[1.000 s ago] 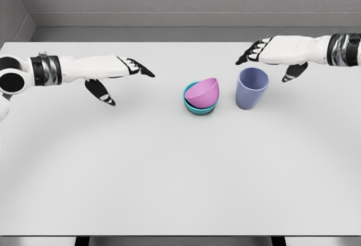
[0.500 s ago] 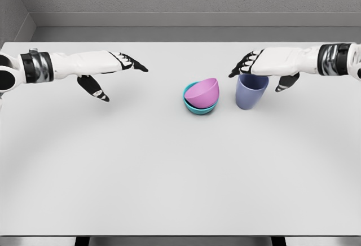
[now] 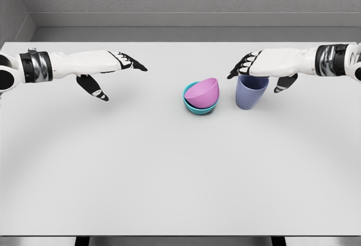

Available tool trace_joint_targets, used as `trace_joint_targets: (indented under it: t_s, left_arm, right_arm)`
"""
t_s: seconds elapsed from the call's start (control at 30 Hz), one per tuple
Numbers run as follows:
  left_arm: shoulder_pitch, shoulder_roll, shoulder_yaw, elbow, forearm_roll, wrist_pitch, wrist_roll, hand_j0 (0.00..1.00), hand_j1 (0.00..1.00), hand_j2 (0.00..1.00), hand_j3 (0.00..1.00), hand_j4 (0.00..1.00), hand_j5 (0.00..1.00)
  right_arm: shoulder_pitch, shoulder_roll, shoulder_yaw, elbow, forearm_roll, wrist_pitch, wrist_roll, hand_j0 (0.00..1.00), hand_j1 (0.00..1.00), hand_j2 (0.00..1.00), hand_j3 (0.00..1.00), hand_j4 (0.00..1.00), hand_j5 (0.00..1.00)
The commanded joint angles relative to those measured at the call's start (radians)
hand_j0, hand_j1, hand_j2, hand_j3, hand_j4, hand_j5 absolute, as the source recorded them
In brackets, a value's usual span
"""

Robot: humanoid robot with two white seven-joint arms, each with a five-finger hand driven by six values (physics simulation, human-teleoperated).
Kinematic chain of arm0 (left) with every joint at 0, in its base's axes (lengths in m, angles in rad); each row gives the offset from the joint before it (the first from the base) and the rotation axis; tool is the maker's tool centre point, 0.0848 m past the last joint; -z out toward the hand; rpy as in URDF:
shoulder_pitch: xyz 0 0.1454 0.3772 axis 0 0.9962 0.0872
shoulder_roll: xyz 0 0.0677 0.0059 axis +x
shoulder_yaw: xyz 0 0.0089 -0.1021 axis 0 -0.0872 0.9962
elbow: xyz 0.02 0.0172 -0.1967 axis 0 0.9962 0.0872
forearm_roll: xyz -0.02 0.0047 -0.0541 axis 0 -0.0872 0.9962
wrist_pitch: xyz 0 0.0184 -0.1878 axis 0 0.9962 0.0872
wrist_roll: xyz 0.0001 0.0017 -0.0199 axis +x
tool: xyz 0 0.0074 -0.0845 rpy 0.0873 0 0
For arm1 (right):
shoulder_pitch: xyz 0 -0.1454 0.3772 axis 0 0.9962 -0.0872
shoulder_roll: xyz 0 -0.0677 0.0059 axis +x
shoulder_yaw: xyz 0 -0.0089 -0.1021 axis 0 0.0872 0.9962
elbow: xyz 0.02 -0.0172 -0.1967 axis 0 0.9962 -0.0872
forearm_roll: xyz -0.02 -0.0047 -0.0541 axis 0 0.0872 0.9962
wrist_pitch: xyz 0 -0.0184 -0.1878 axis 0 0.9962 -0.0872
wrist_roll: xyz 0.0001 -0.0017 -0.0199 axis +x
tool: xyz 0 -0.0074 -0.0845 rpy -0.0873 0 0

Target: Stacking bowl and cup with both arms

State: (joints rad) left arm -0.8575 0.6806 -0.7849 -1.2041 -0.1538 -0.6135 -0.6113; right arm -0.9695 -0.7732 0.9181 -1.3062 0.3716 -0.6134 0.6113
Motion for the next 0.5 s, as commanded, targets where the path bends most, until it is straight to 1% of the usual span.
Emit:
trace_joint_targets:
  t_s: [0.0, 0.47]
  left_arm:
    - [0.0, 0.001, 0.001, 0.0, 0.007, 0.003, 0.0, 1.0, 1.0, 1.0, 1.0, 1.0, 1.0]
    - [0.0, 0.001, 0.001, 0.001, 0.007, 0.003, 0.0, 1.0, 1.0, 1.0, 1.0, 1.0, 1.0]
  right_arm:
    - [0.0, 0.002, -0.001, 0.002, -0.003, 0.003, 0.0, 1.0, 1.0, 1.0, 1.0, 1.0, 1.0]
    - [-0.002, 0.008, 0.001, 0.016, 0.0, 0.003, 0.0, 1.0, 1.0, 1.0, 1.0, 1.0, 1.0]
